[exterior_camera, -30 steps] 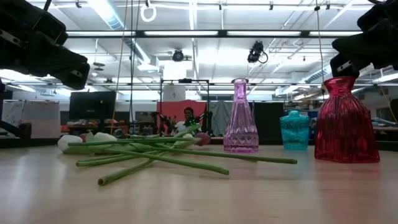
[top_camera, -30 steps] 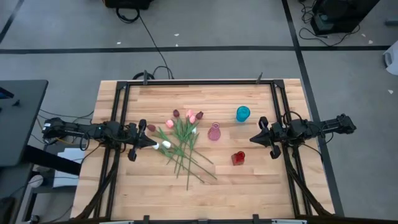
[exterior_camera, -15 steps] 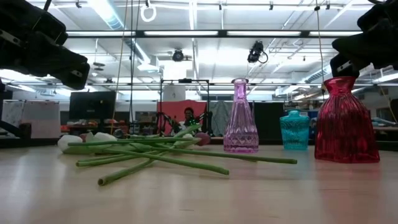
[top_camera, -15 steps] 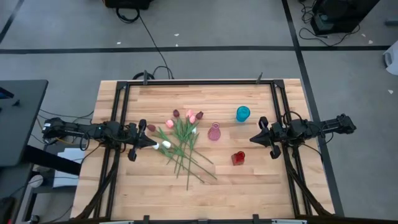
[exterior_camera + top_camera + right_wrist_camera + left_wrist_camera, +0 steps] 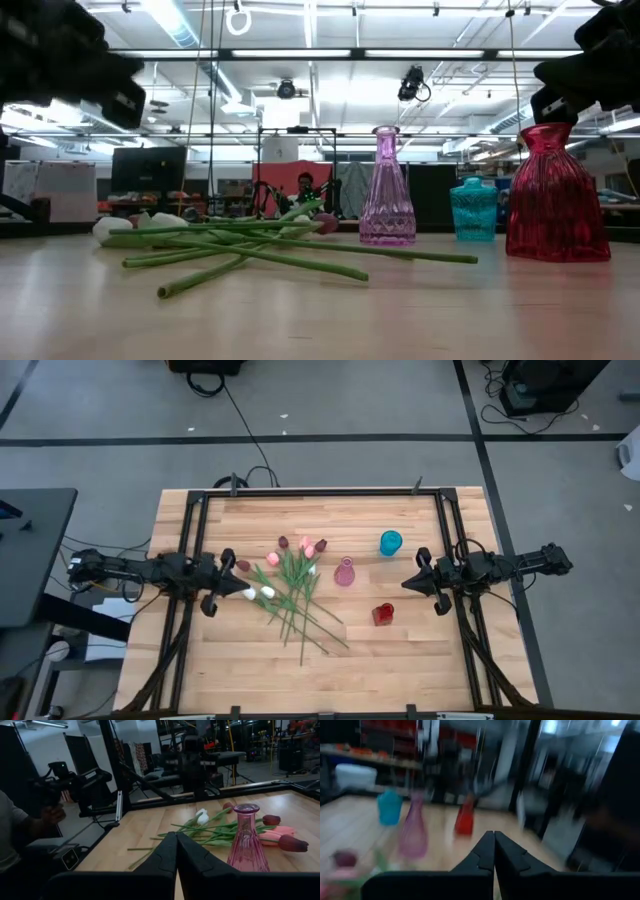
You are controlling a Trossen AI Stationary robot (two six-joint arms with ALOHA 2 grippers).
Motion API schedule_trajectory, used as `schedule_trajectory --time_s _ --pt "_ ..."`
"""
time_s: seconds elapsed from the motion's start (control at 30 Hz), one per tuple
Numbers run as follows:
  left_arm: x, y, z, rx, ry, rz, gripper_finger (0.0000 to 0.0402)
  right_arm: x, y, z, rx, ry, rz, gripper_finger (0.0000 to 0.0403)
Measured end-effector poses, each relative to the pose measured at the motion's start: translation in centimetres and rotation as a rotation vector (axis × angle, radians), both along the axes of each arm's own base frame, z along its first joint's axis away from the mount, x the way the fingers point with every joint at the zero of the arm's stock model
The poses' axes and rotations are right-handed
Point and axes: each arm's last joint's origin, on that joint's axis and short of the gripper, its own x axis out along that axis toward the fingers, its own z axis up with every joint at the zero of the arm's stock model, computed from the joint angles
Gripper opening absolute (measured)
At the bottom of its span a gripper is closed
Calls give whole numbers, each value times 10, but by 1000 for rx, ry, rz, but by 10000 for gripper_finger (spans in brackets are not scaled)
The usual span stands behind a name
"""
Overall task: Sort flowers into vase by color
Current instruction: Put the pink flower into the purple vase
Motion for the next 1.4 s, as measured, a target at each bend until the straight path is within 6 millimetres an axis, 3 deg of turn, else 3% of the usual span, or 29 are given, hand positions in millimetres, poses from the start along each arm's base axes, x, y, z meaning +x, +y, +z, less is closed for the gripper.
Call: schedule_trajectory --time_s 0.23,0.43,0.8,1.03,1.4 --pt "-9 1 31 -80 -331 -9 11 0 0 4 7 -36 -8 19" --pt "-16 2 44 -98 -476 -12 11 -2 -1 17 -5 -184 -14 19" --pt "-17 2 46 -107 -497 -15 11 -8 -3 38 34 -410 -47 19" --pt "-17 2 45 -106 -489 -15 11 -8 -4 37 -32 -398 -121 19" --pt "-11 4 37 -91 -390 62 11 -6 -9 34 7 -345 -292 17"
